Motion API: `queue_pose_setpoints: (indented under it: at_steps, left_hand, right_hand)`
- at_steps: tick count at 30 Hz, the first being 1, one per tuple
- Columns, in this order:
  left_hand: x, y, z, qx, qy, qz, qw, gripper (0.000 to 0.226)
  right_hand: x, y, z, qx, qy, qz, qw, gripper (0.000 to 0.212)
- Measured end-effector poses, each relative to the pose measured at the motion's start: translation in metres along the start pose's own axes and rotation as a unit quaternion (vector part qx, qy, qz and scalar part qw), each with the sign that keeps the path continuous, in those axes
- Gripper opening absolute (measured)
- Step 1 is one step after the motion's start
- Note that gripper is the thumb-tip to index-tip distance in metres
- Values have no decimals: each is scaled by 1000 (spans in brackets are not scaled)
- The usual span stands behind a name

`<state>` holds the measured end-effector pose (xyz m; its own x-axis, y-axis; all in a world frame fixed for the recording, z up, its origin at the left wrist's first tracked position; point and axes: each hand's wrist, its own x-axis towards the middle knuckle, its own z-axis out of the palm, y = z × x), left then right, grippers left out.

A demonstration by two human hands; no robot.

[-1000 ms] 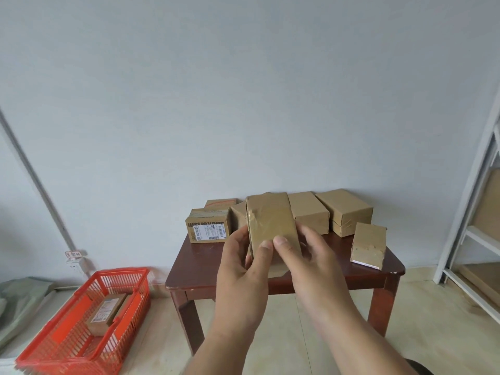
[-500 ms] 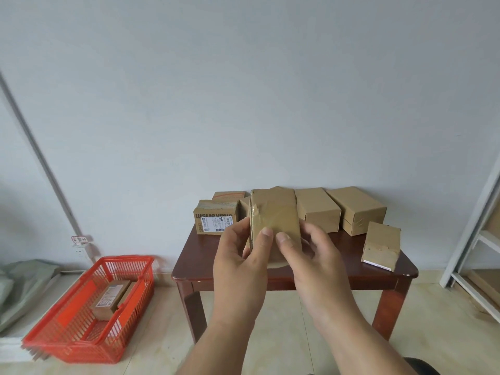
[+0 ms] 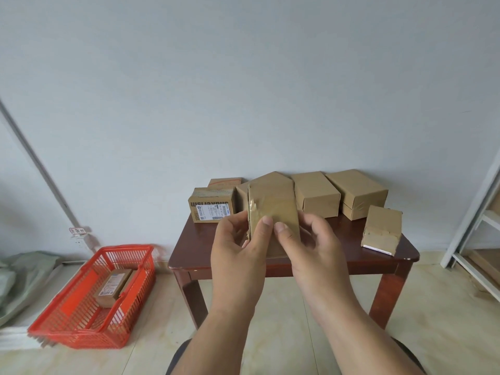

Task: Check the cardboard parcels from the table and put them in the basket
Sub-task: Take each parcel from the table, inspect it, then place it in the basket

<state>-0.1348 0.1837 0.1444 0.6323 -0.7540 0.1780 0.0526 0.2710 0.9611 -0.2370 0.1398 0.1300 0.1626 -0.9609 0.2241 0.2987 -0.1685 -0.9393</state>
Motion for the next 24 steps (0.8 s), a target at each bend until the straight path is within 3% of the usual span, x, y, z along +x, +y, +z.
queue_pose_setpoints:
  at_steps: [9,14,20,24]
  left_hand:
    - [6,-25,2,14,13,-18,1000,32]
    - [10,-35,2,31,-3,-40,999,54]
    - [18,-38,5,48,5,-39,998,39]
    - [19,-39,8,44,5,-41,998,38]
  right_hand:
    - [18,16,-6,-27,20,20,999,21]
    - [21,25,-12,-44,21,37,998,20]
    - [24,32,-14,-40,22,43,998,23]
    - [32,31,-13,-52,18,41,998,39]
